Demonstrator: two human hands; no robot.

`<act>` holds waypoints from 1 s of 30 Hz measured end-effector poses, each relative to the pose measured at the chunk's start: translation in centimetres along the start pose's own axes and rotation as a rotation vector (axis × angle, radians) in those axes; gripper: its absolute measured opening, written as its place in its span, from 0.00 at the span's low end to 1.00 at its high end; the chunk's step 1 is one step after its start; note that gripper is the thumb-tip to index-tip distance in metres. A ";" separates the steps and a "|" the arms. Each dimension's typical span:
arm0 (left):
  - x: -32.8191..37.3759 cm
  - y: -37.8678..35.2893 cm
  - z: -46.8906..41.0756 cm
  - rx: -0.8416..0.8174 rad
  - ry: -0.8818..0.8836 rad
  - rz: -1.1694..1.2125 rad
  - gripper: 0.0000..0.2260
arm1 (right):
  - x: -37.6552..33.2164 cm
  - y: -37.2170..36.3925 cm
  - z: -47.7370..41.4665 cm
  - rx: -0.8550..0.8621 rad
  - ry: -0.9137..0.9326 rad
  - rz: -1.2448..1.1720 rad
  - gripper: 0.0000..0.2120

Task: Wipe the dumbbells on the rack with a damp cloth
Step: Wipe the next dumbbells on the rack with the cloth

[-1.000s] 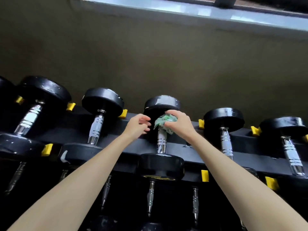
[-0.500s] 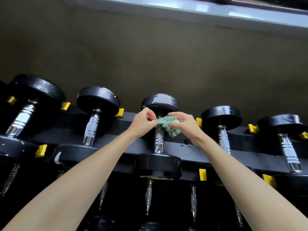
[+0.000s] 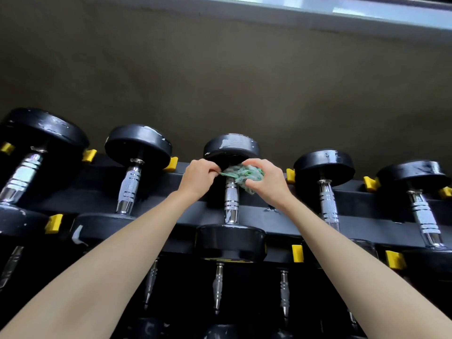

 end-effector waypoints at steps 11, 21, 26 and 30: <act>-0.8 -0.4 2.4 -0.373 0.063 0.023 0.13 | 0.4 1.2 1.0 -0.375 -0.076 0.048 0.16; -0.8 -0.1 4.6 -0.654 0.049 -0.039 0.10 | -0.9 1.8 3.1 -0.658 -0.056 0.104 0.16; 0.6 0.4 4.3 -0.732 0.026 -0.114 0.10 | -1.5 1.7 2.9 -0.700 -0.116 0.138 0.16; 2.1 0.8 4.1 -0.826 -0.026 -0.182 0.12 | -2.0 1.8 2.6 -0.763 -0.117 0.215 0.17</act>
Point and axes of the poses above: each hand's wrist, its own z-axis away from the middle knuckle, its own y-axis out of the back of the hand, x = y × z, the point moved 1 cm from there along -z, towards the middle knuckle, and after that the axes turned 7 degrees about z, right-handed, at the moved point
